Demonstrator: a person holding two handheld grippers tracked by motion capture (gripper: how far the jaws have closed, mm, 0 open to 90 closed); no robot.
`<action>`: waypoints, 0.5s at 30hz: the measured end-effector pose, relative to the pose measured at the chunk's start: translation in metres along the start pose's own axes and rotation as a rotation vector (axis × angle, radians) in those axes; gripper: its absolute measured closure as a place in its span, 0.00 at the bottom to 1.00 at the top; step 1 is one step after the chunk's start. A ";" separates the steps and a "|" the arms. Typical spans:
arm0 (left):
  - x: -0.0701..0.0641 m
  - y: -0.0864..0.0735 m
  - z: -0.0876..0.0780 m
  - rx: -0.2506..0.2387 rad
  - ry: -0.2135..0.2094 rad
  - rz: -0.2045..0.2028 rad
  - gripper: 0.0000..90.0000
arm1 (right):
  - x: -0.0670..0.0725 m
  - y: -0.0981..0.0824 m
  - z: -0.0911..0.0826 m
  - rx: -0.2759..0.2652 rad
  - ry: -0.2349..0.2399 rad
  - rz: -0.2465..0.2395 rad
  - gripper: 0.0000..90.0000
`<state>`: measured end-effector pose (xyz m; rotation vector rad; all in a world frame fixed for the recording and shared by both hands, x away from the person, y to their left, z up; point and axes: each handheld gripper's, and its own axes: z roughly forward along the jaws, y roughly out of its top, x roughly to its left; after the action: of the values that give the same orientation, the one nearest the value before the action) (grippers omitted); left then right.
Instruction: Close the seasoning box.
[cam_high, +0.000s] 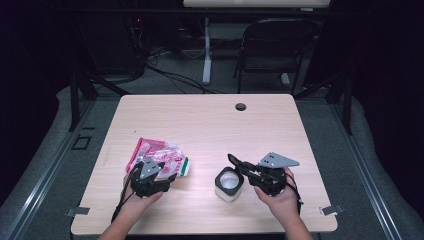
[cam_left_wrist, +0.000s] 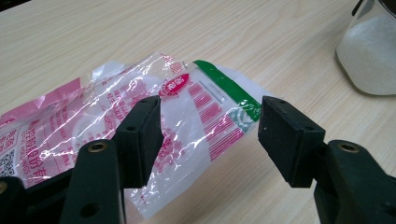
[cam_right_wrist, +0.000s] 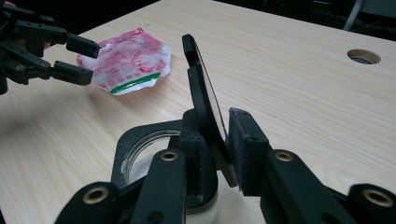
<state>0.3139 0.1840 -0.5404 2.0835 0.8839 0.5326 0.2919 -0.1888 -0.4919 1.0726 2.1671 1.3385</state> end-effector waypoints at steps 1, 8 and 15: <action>0.000 0.000 0.000 0.000 0.001 -0.002 0.44 | 0.001 0.000 0.000 0.007 0.000 -0.006 0.83; 0.000 -0.001 0.000 0.003 0.003 0.000 0.44 | 0.004 0.000 0.001 0.015 0.004 -0.022 0.81; 0.001 -0.001 0.001 0.005 0.003 -0.002 0.44 | 0.008 0.000 0.003 0.019 0.010 -0.033 0.77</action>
<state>0.3146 0.1848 -0.5414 2.0866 0.8901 0.5334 0.2889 -0.1813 -0.4923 1.0350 2.1991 1.3136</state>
